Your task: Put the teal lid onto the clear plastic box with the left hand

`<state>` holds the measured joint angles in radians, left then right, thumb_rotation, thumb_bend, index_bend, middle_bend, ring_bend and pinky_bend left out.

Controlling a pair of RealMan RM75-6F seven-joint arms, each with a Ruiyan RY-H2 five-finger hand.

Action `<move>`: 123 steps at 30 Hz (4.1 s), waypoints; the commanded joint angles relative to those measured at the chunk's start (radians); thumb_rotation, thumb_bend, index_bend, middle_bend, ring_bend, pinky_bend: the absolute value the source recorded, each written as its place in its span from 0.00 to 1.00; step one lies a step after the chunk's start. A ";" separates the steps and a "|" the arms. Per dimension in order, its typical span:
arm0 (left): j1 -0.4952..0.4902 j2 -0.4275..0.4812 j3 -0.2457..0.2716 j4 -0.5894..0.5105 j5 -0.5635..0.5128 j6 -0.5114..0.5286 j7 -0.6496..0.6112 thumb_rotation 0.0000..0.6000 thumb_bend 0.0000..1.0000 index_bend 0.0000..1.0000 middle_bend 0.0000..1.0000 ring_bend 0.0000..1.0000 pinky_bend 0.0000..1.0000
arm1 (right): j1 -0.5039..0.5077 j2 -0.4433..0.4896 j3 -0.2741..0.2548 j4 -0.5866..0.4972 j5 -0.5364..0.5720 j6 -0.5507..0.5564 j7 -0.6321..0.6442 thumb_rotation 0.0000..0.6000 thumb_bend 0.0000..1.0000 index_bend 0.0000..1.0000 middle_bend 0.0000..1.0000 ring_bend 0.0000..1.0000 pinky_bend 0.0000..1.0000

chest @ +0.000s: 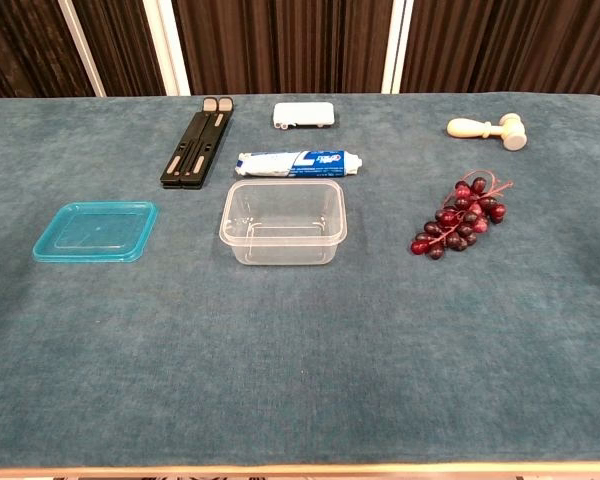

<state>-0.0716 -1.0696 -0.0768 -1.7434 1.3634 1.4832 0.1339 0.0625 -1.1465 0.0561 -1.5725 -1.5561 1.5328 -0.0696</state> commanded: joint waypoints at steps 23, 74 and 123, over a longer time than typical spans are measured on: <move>-0.038 0.001 -0.036 0.055 -0.059 -0.074 -0.055 1.00 0.13 0.08 0.02 0.00 0.00 | -0.005 0.002 0.006 -0.008 0.010 0.008 -0.010 1.00 0.36 0.05 0.00 0.00 0.00; -0.657 -0.330 -0.028 0.400 -0.550 -0.717 0.374 1.00 0.02 0.00 0.04 0.00 0.00 | -0.007 0.020 0.024 -0.067 0.114 -0.055 0.020 1.00 0.36 0.05 0.00 0.00 0.00; -0.750 -0.425 0.026 0.425 -0.679 -0.699 0.463 1.00 0.00 0.00 0.10 0.00 0.00 | -0.011 0.024 0.030 -0.079 0.130 -0.059 0.026 1.00 0.36 0.05 0.00 0.00 0.00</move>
<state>-0.8214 -1.4944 -0.0508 -1.3190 0.6850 0.7847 0.5971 0.0515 -1.1227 0.0857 -1.6521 -1.4264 1.4743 -0.0439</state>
